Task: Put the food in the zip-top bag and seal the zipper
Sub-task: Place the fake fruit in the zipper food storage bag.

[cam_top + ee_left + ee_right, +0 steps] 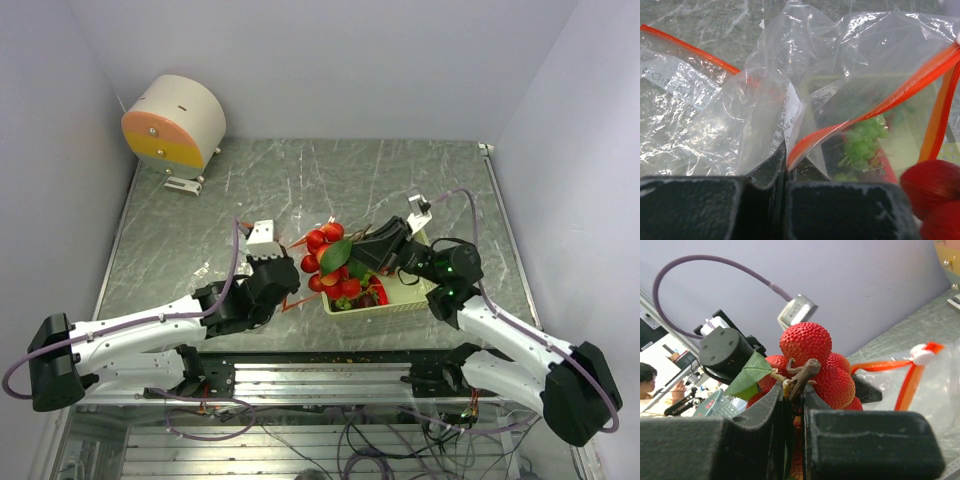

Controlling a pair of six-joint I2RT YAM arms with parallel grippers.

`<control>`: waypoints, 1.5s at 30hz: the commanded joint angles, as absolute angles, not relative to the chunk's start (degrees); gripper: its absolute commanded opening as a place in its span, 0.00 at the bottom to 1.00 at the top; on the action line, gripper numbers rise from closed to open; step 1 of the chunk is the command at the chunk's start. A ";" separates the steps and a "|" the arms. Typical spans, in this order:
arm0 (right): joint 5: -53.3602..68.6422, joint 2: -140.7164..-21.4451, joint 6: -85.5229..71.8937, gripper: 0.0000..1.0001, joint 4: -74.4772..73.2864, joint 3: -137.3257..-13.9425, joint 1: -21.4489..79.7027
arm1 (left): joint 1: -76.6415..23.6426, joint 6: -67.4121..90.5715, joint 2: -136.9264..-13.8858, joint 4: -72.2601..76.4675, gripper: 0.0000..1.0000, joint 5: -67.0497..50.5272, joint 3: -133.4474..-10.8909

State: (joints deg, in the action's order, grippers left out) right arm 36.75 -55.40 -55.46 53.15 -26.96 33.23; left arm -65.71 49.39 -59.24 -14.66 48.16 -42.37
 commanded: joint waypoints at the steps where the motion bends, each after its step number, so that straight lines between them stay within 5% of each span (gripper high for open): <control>1: 36.30 -58.78 -58.96 0.00 66.05 -25.62 34.03 | -65.55 48.78 -57.48 -12.25 0.07 47.54 -43.18; 8: 33.27 -62.60 -56.02 0.00 62.23 -25.61 34.42 | -65.55 48.14 -55.14 -8.66 0.07 45.87 -41.75; 18: -0.53 -56.55 -39.53 0.00 23.07 -32.11 39.40 | -65.52 47.30 -54.33 -7.60 0.07 43.90 -42.16; 25: -13.98 -57.93 -33.35 0.00 14.87 -36.68 46.84 | -65.55 46.48 -56.04 -6.31 0.07 44.10 -42.98; 31: -13.82 -54.69 -27.62 0.00 19.07 -36.55 53.13 | -65.48 46.53 -59.09 -5.94 0.07 44.86 -43.44; 45: 6.99 -43.85 -23.04 0.00 33.19 -31.39 53.37 | -65.50 47.14 -60.96 -6.59 0.07 45.56 -44.25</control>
State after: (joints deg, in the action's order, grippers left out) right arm -0.67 -44.56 -24.34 24.82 -33.91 53.12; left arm -65.67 46.94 -60.93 -8.03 44.82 -41.93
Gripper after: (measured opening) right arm 0.098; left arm 0.075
